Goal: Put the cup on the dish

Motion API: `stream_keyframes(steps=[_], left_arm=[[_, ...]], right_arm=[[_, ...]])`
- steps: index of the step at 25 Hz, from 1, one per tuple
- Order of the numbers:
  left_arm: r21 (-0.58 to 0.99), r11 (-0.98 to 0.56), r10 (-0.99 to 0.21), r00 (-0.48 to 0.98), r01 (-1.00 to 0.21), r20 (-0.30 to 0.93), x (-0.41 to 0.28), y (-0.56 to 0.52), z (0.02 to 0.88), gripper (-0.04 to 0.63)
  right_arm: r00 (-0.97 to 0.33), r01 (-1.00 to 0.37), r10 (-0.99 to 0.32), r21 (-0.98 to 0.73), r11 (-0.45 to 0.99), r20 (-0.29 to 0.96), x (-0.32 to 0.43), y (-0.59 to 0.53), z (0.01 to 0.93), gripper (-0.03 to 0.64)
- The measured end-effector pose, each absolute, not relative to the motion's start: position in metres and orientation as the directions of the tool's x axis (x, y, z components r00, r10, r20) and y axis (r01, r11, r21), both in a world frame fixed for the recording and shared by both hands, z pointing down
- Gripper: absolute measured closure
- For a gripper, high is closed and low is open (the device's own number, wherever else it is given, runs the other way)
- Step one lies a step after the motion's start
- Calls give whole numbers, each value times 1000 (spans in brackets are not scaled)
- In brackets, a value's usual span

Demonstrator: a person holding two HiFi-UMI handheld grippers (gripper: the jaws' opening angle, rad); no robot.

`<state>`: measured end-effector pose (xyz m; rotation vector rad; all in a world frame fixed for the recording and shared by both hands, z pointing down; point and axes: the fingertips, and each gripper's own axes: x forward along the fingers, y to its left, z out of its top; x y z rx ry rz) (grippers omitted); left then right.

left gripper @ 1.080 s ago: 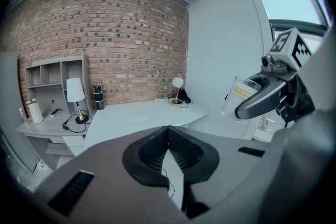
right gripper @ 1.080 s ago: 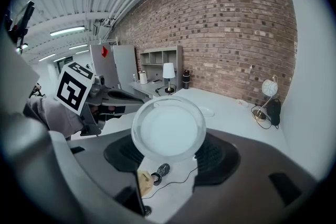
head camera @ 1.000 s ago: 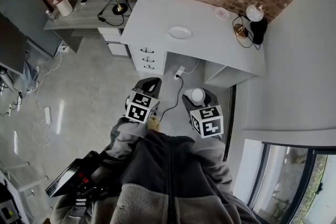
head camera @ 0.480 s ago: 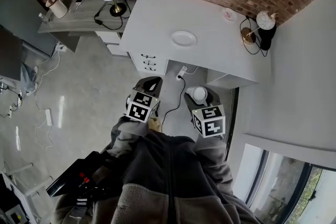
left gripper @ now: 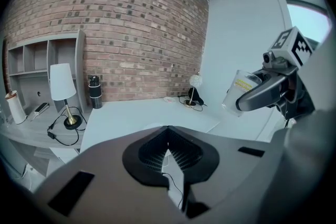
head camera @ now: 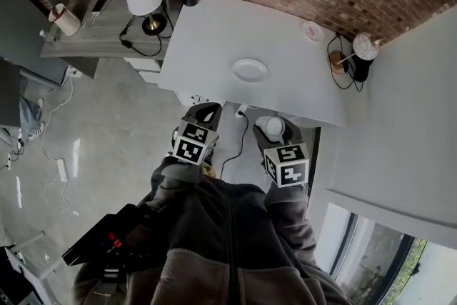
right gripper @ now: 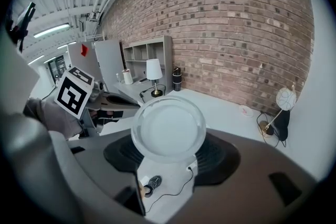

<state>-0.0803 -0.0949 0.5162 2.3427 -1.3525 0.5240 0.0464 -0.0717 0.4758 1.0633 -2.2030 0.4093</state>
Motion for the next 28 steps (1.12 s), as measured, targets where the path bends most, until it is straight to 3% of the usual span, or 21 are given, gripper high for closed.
stream_keyframes(steps=[15,28], left_arm=[[167,-456,-701,469,-874,538,-116,-149,531,590],[141,-450,-684,442,-882,580,-98,-180,553,589]], right_arm=[[-450,-786,-554,-17,618,701,13,-132,487,357],[-466,-774,-502,-61,630,729,30,-160,511,357]])
